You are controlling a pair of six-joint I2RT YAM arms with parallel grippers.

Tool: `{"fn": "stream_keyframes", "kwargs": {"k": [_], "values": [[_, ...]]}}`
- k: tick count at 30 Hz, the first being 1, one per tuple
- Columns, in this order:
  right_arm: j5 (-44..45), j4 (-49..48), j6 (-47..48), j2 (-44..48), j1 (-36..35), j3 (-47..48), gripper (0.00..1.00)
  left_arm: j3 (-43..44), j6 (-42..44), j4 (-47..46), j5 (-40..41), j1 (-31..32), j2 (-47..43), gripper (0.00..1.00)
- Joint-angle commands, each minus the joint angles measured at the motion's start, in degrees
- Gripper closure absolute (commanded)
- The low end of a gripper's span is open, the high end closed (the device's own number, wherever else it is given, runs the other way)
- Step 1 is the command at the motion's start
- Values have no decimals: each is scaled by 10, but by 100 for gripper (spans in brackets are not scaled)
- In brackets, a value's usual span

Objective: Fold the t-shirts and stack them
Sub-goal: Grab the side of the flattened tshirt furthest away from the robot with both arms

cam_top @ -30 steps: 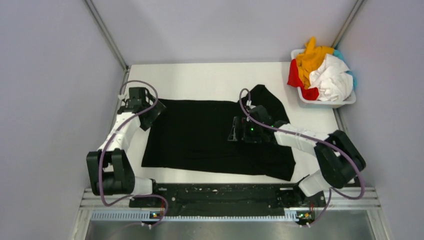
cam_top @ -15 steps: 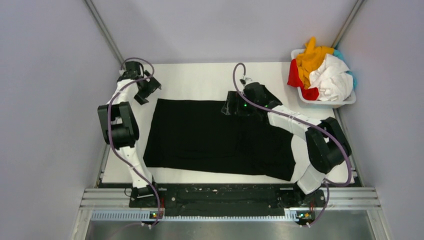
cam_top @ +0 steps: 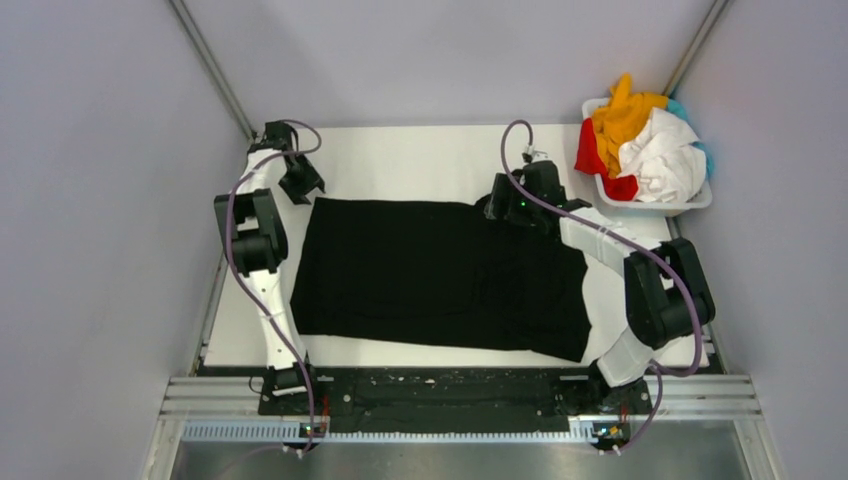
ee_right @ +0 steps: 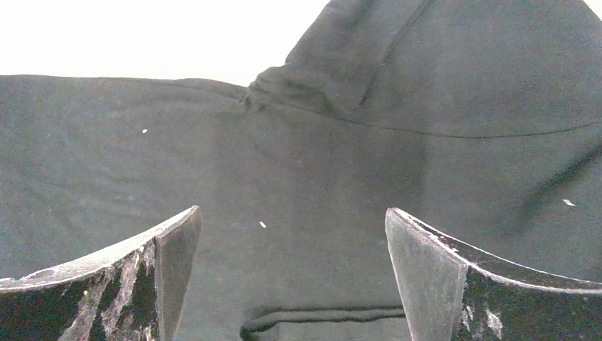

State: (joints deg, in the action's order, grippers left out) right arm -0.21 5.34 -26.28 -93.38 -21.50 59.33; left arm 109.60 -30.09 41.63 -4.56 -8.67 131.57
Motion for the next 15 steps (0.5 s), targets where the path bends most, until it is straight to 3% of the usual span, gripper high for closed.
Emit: {"fn": "stream_keyframes", "kwargs": {"k": [1,4,12,15], "values": [[63,13,18,-4,9,53,1,-13,19,42,-3,12,2,50],[75,19,23,-20,11,74,1,-21,21,49,-2,16,0,59],[117,53,36,-65,11,134,1,-27,38,67,39,42,-1,63],[137,65,38,-87,11,157,1,-27,45,70,72,51,-4,80]]}}
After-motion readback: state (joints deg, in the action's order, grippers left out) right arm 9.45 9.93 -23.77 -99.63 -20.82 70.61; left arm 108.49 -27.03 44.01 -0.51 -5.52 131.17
